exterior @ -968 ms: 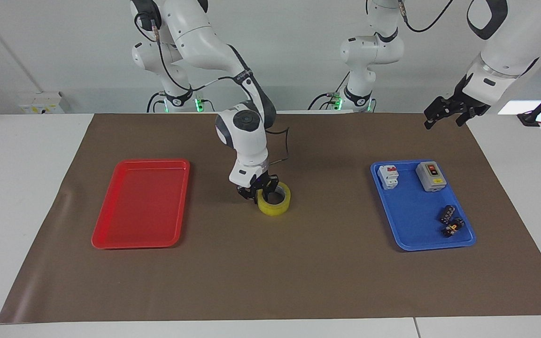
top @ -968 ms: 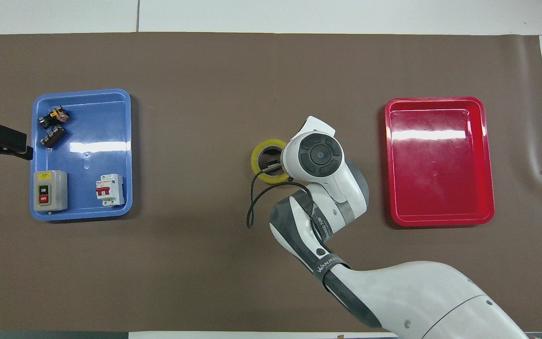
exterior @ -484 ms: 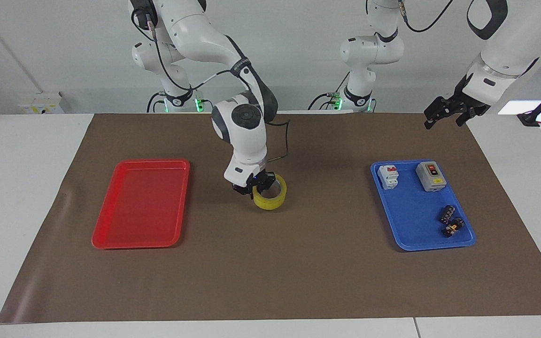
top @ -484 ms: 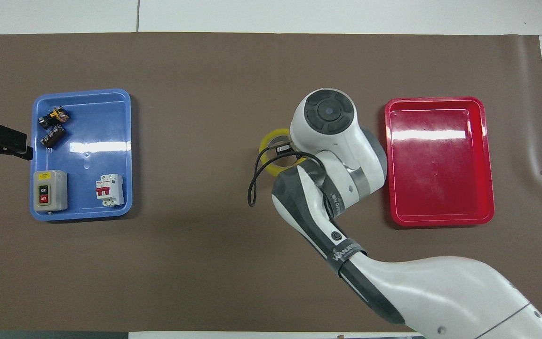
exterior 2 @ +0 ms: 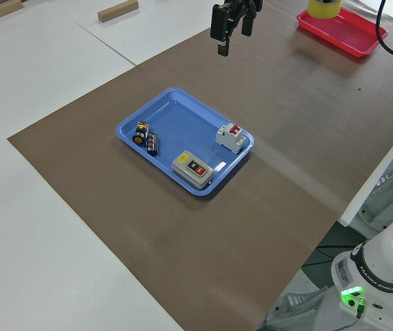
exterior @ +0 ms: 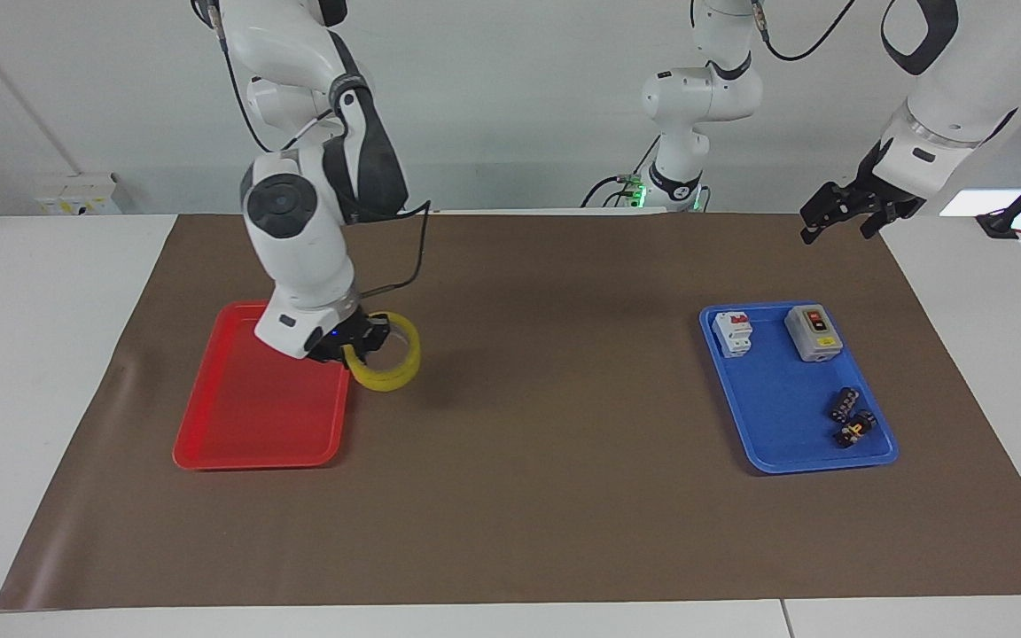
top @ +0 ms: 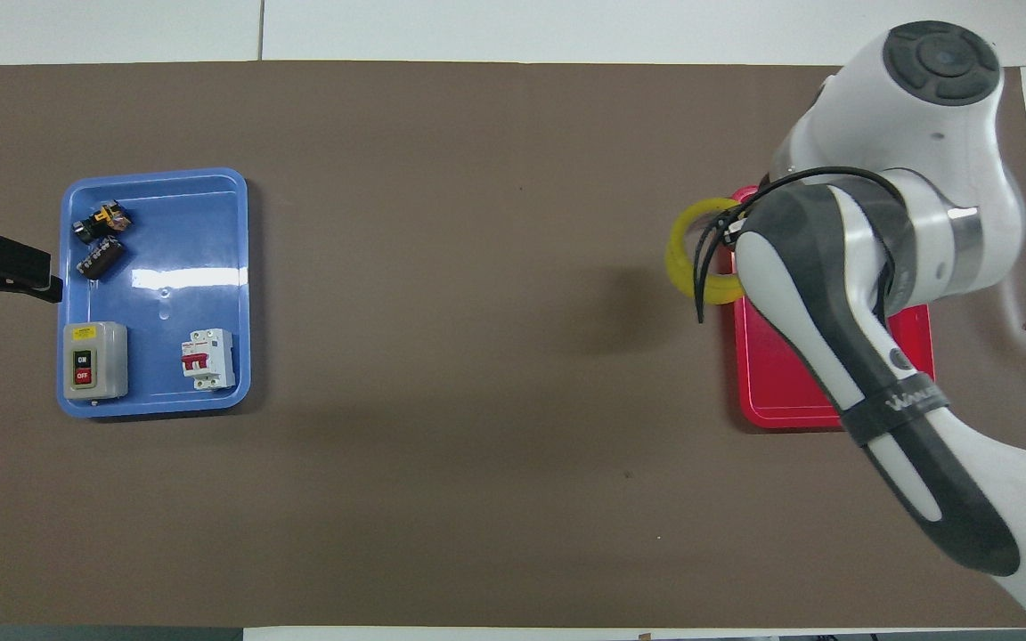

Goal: Place and move tape with both arms
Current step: 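Carry the tape into the red tray and open the right gripper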

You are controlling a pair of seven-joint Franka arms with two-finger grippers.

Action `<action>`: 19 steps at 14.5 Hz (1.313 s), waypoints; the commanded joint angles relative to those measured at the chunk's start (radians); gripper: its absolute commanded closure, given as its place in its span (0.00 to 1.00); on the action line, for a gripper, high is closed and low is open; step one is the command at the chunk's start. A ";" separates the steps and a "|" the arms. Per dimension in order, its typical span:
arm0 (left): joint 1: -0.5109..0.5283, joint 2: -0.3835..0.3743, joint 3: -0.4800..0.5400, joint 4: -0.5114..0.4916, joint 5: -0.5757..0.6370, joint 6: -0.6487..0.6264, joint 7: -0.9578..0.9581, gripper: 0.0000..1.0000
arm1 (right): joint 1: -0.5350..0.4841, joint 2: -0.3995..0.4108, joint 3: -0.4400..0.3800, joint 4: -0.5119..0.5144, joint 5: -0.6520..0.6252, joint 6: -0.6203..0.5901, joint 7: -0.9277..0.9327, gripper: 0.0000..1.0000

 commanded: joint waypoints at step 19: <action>0.009 -0.027 -0.003 -0.030 -0.021 -0.004 0.012 0.00 | -0.242 -0.117 0.015 -0.534 -0.037 0.620 -0.266 0.11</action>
